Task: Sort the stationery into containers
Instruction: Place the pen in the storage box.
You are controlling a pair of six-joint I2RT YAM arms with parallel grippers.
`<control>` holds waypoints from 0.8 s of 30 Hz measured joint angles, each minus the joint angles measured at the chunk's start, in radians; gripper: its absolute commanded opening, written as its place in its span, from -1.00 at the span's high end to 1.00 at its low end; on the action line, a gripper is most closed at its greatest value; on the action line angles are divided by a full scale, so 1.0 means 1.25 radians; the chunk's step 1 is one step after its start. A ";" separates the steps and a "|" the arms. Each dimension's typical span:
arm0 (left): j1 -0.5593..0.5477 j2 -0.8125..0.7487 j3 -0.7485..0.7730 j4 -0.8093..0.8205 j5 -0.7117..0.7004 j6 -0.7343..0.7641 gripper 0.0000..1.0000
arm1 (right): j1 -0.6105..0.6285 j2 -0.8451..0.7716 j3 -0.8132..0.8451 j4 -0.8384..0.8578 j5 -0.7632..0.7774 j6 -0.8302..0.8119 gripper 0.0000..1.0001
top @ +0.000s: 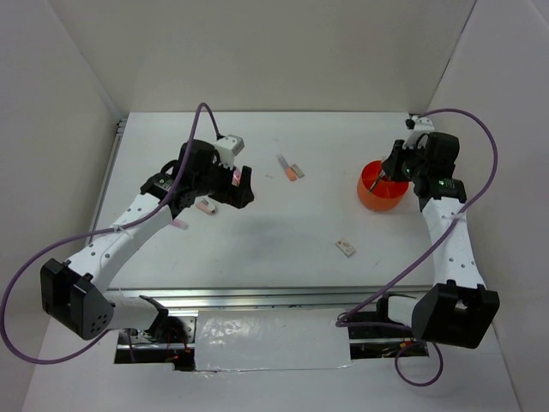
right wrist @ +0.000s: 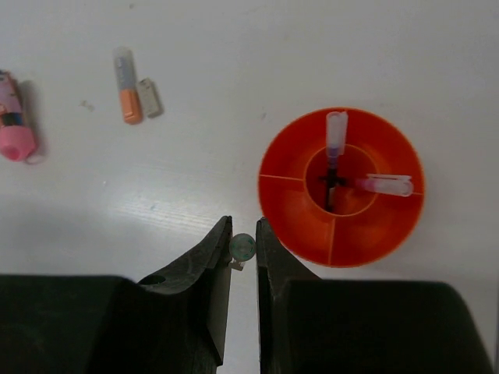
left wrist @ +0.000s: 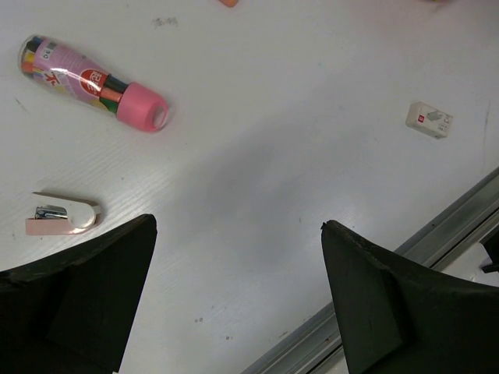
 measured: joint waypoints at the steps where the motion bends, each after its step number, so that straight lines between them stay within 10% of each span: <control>1: 0.001 0.000 0.000 0.000 -0.002 0.001 -0.99 | -0.009 0.000 0.001 0.005 0.006 -0.004 1.00; 24: 0.006 0.000 -0.011 0.001 -0.011 0.005 -0.98 | -0.034 0.060 0.007 0.107 0.065 -0.049 1.00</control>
